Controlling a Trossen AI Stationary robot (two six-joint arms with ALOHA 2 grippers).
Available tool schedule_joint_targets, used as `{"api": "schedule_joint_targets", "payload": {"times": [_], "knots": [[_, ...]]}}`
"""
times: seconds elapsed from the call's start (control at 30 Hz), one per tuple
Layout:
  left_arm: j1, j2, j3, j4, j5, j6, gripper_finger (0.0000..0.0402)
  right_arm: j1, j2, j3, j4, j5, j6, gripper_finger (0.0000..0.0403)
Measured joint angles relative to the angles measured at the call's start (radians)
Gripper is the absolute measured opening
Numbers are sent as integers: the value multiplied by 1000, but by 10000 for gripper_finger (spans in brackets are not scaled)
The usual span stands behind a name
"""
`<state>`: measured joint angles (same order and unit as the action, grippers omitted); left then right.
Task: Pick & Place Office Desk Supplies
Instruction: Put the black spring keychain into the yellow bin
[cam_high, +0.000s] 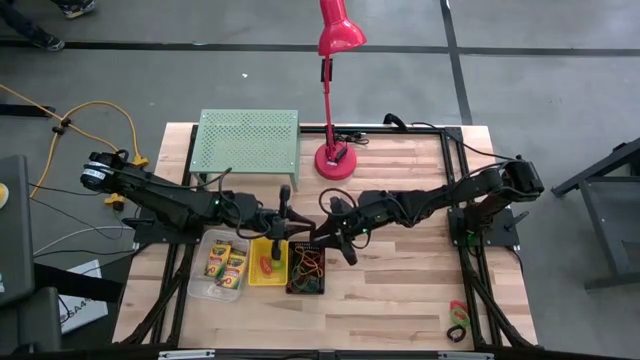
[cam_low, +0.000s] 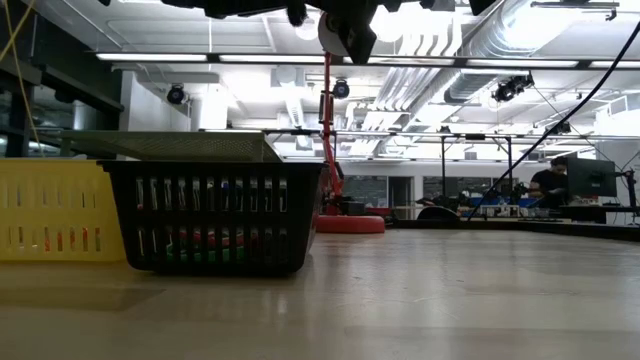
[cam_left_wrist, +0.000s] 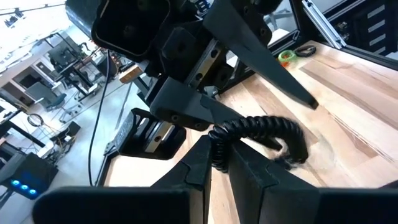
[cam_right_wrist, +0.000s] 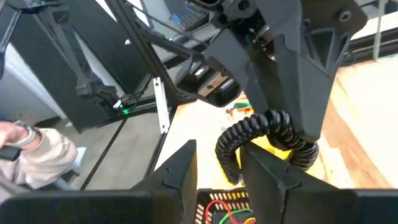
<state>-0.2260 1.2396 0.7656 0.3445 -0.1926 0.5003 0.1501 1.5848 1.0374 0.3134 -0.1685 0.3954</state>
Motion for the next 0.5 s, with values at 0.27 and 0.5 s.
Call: {"api": "schedule_joint_targets", "payload": {"times": [0.27, 0.5], "knots": [[-25, 0, 0, -38, -46, -3, 37, 0, 0, 0, -47, -23, -5, 108], [-86, 0, 0, -97, -141, -9, 37, 0, 0, 0, -84, -19, -7, 111]]}}
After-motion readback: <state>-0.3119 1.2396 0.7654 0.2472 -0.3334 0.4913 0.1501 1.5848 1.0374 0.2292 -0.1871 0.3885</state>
